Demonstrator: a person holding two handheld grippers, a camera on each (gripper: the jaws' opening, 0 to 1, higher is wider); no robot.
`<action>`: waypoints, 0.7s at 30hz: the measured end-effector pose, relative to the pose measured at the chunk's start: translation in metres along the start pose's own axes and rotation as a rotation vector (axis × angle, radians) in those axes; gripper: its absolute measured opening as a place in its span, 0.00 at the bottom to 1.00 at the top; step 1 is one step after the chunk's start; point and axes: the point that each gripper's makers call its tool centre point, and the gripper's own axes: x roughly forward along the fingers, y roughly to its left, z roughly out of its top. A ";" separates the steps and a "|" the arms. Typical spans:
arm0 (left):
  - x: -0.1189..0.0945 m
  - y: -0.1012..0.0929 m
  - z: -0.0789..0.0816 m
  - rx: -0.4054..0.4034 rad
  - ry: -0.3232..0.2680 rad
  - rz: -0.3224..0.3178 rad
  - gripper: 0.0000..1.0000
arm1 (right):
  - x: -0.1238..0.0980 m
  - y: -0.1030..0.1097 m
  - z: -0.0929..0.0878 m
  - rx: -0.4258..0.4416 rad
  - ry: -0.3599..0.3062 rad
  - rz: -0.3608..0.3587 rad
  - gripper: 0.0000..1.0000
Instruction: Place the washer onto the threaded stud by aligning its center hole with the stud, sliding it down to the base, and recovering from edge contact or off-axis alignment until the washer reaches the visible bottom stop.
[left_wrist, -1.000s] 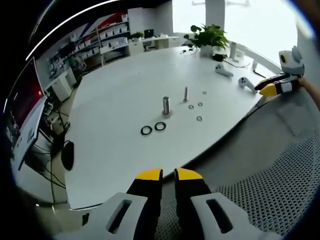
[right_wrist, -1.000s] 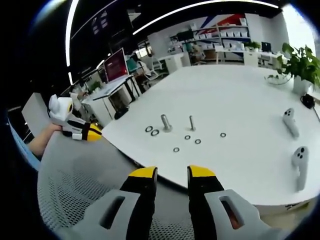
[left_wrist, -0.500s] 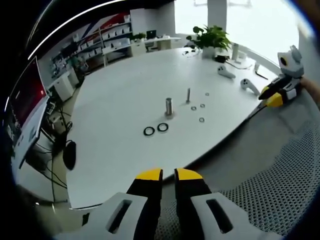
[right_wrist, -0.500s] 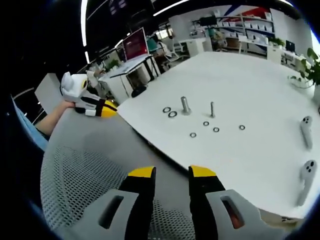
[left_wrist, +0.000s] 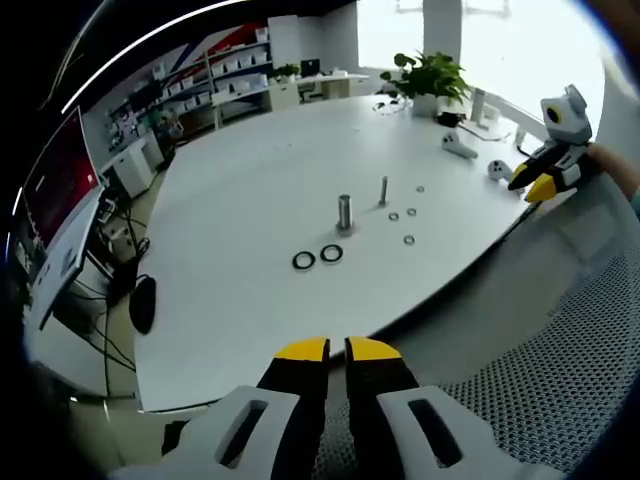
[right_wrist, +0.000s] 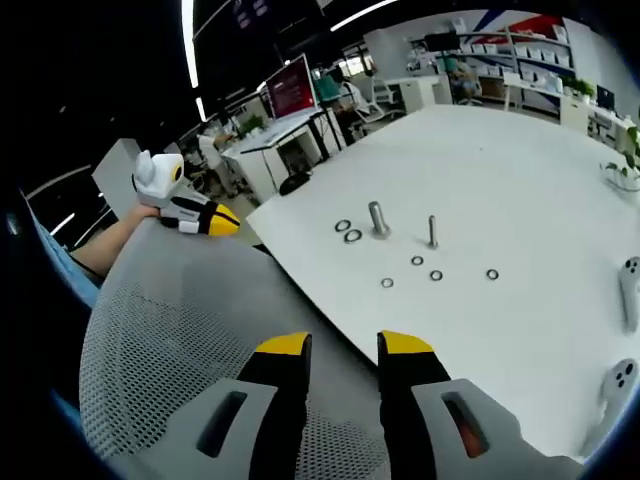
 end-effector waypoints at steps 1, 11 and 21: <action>0.000 0.000 0.000 -0.002 0.001 0.003 0.04 | 0.002 -0.004 -0.001 0.000 0.003 0.006 0.28; 0.000 0.002 0.001 0.016 -0.004 0.010 0.06 | 0.010 -0.030 0.001 -0.014 0.008 -0.035 0.27; 0.000 0.004 0.002 0.012 -0.011 0.013 0.06 | 0.024 -0.025 0.009 -0.070 0.048 -0.038 0.29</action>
